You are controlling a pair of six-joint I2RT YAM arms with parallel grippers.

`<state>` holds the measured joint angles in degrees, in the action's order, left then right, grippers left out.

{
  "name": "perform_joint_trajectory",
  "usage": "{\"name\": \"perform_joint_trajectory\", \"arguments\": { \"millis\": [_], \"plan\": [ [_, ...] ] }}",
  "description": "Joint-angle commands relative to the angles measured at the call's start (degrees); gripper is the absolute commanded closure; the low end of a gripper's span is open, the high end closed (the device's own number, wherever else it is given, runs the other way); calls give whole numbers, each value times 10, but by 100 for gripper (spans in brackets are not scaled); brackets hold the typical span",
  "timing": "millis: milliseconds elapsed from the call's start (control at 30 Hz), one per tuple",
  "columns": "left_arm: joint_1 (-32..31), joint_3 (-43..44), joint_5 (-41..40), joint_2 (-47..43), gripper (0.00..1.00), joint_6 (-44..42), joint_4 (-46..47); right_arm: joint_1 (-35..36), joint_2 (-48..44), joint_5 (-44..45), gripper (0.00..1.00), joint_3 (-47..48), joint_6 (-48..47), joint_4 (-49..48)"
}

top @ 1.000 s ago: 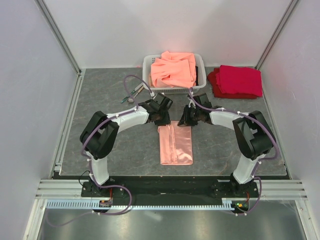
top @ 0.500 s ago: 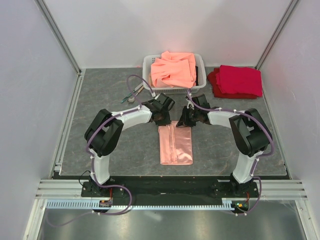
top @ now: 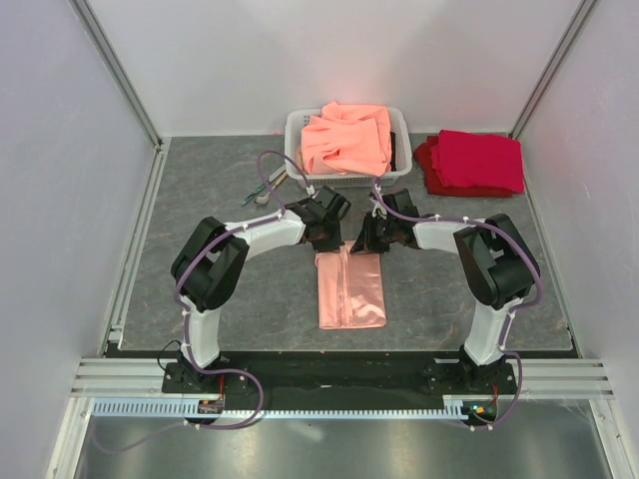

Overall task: Fold the napkin into a case and place the utensils inside
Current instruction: Smooth out the 2/3-rectangle-folded napkin at the center of the board.

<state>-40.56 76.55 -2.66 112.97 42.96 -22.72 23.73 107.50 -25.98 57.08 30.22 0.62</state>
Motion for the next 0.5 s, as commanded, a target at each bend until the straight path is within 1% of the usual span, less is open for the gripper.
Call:
{"name": "perform_joint_trajectory", "arguments": {
  "millis": [0, 467],
  "plan": [
    [-7, 18, 22, -29, 98, 4, -2, -1, 19, 10, 92, 7, -10, -2],
    [-7, 59, 21, 30, 98, 18, -2, 0, 17, 9, 95, 0, -10, -2]
  ]
}}
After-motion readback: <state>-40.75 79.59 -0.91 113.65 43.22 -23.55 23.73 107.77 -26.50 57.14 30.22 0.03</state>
